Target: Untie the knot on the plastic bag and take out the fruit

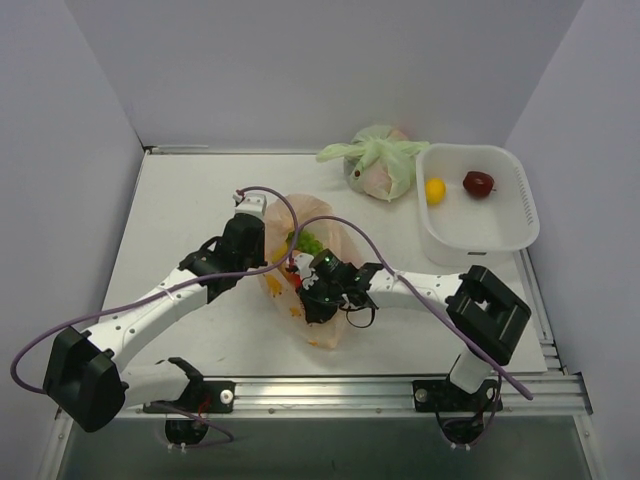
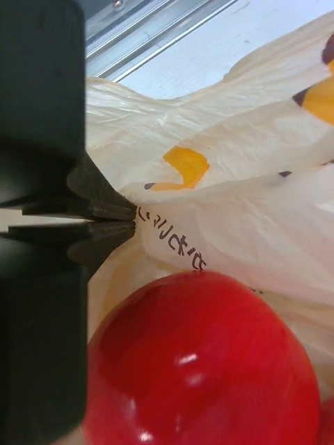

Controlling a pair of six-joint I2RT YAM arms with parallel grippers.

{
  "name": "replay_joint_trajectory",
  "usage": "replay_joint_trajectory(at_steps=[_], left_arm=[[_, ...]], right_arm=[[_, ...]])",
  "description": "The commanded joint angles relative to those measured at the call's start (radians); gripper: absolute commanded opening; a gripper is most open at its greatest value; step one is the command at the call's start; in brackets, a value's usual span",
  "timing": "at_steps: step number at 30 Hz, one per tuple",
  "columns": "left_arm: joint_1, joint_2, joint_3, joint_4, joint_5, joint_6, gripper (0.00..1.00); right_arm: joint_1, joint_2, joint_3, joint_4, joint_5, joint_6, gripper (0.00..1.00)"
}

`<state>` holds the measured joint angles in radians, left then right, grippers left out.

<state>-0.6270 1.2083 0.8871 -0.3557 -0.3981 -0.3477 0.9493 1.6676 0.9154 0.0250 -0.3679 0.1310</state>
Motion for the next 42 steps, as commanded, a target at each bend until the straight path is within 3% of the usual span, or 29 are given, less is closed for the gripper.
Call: replay_joint_trajectory(at_steps=[1,2,5,13,26,34,37,41,42], left_arm=[[0.009,0.0,0.024,0.015,-0.004,-0.004,0.0],[0.01,0.0,0.024,0.014,-0.004,0.003,0.0],[0.01,-0.003,0.026,0.015,-0.002,0.007,0.0],[0.018,0.008,0.033,0.009,0.016,0.01,0.0],[0.038,-0.006,0.041,0.0,0.022,0.018,0.0],[0.076,-0.012,0.041,0.004,0.057,0.009,0.0],[0.081,-0.004,0.041,0.006,0.073,0.004,0.0],[0.084,-0.003,0.041,0.004,0.073,0.006,0.0],[0.084,-0.003,0.041,0.006,0.073,0.006,0.0]], right_arm=[[-0.003,-0.046,0.026,-0.005,0.033,0.015,0.12],[-0.003,-0.081,0.036,-0.019,0.043,0.013,0.29],[-0.003,-0.159,0.06,-0.072,0.096,0.015,0.53],[-0.004,-0.243,0.146,-0.129,0.338,0.051,0.67],[-0.017,0.009,0.218,-0.102,0.446,0.193,0.89],[-0.015,0.075,0.175,-0.034,0.428,0.239,0.88],[-0.014,0.072,0.169,-0.034,0.42,0.225,0.72],[-0.014,-0.005,0.16,-0.033,0.417,0.197,0.32],[-0.014,-0.023,0.158,-0.033,0.416,0.185,0.28]])
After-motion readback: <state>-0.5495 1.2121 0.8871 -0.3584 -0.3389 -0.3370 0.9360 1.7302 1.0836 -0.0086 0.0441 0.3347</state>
